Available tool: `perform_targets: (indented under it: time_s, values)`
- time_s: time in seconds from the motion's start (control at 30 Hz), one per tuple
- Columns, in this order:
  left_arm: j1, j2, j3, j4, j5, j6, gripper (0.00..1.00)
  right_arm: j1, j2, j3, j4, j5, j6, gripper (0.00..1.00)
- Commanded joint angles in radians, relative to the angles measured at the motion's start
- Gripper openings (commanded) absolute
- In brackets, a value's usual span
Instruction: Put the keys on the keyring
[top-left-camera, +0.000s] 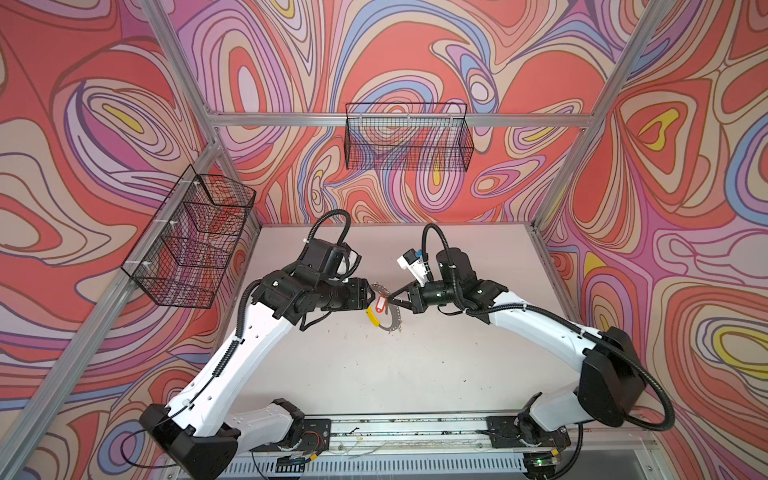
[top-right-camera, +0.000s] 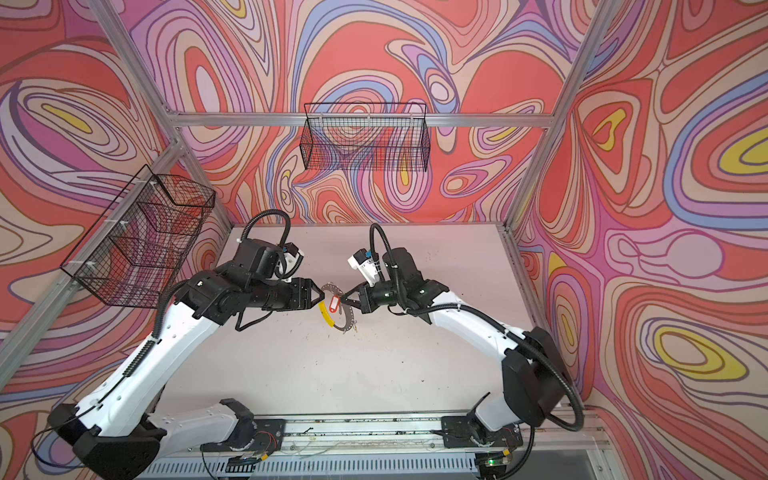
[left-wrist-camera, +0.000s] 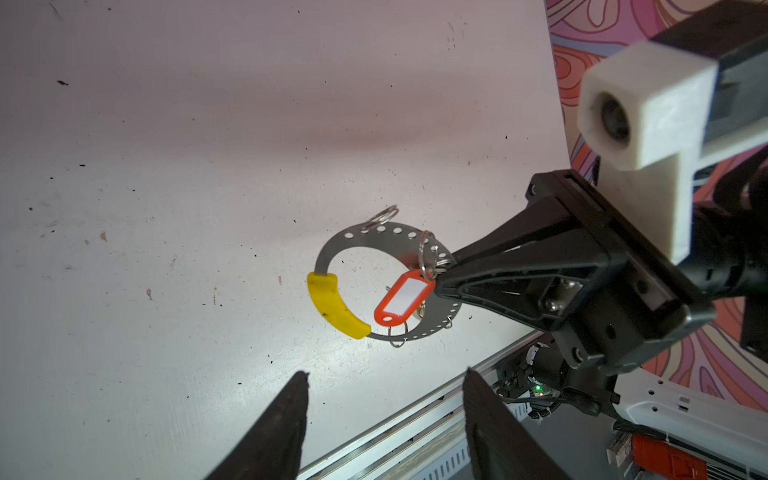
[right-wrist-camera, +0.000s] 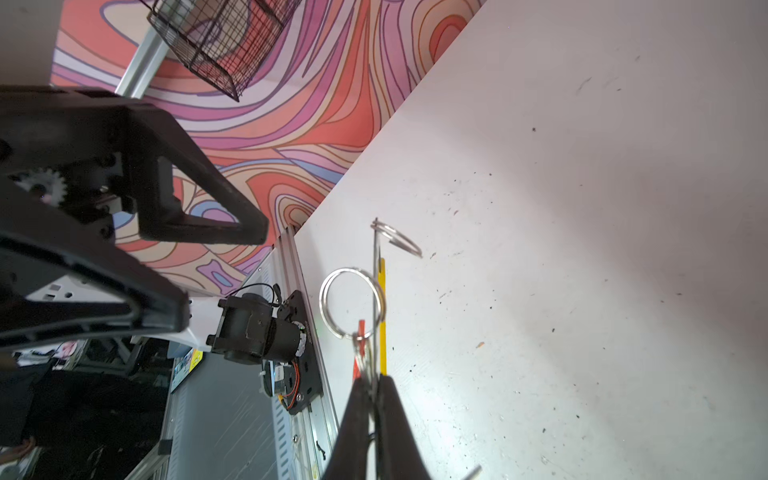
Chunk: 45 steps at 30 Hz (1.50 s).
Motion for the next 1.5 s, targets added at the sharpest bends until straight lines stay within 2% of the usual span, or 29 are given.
perform_targets:
  time_s: [0.0, 0.1, 0.27, 0.43, 0.57, 0.63, 0.67, 0.7, 0.73, 0.8, 0.93, 1.0, 1.1, 1.23, 1.37, 1.47]
  values:
    - [0.022, -0.007, -0.010, 0.062, 0.024, 0.042, 0.61, -0.010, 0.108, 0.092, -0.176, -0.128, -0.140, 0.00]
    - [0.033, -0.018, -0.028, 0.069, 0.023, 0.049, 0.61, -0.018, 0.233, 0.166, -0.249, -0.168, -0.203, 0.00]
    - [0.050, -0.056, -0.103, 0.093, 0.029, 0.045, 0.61, -0.029, 0.417, 0.292, -0.412, -0.086, -0.345, 0.00]
    - [0.088, -0.090, -0.199, 0.162, 0.048, 0.026, 0.59, -0.052, 0.548, 0.374, -0.455, -0.033, -0.402, 0.00]
    - [0.163, -0.101, -0.261, 0.233, 0.062, 0.020, 0.62, -0.061, 0.615, 0.434, -0.481, 0.061, -0.438, 0.02]
    - [0.194, -0.102, -0.276, 0.265, 0.052, 0.036, 0.67, -0.063, 0.626, 0.445, -0.477, 0.114, -0.455, 0.35]
    - [0.214, -0.104, -0.283, 0.284, 0.052, 0.043, 0.75, -0.067, 0.623, 0.440, -0.464, 0.133, -0.456, 0.48]
    - [0.233, -0.105, -0.285, 0.296, 0.053, 0.050, 0.83, -0.071, 0.618, 0.440, -0.459, 0.145, -0.453, 0.91]
    - [0.253, -0.106, -0.286, 0.307, 0.046, 0.059, 0.90, -0.076, 0.608, 0.442, -0.457, 0.155, -0.451, 0.98]
    - [0.286, -0.108, -0.291, 0.330, 0.028, 0.081, 0.99, -0.081, 0.575, 0.441, -0.453, 0.211, -0.451, 0.98]
    - [0.338, -0.153, -0.361, 0.438, -0.077, 0.155, 1.00, -0.119, 0.461, 0.432, -0.433, 0.335, -0.459, 0.98]
    - [0.350, -0.221, -0.476, 0.593, -0.141, 0.229, 1.00, -0.150, 0.369, 0.371, -0.345, 0.423, -0.440, 0.98]
    - [0.358, -0.322, -0.679, 0.867, -0.262, 0.353, 1.00, -0.220, 0.137, 0.143, -0.047, 0.569, -0.388, 0.98]
    - [0.382, -0.346, -0.879, 1.092, -0.377, 0.431, 1.00, -0.348, -0.241, -0.368, 0.550, 0.702, -0.342, 0.98]
    - [0.391, -0.271, -1.100, 1.415, -0.430, 0.510, 1.00, -0.501, -0.336, -0.573, 0.630, 0.788, -0.270, 0.98]
    - [0.425, -0.163, -1.134, 1.577, -0.347, 0.484, 1.00, -0.518, -0.356, -0.795, 0.932, 0.868, -0.272, 0.98]
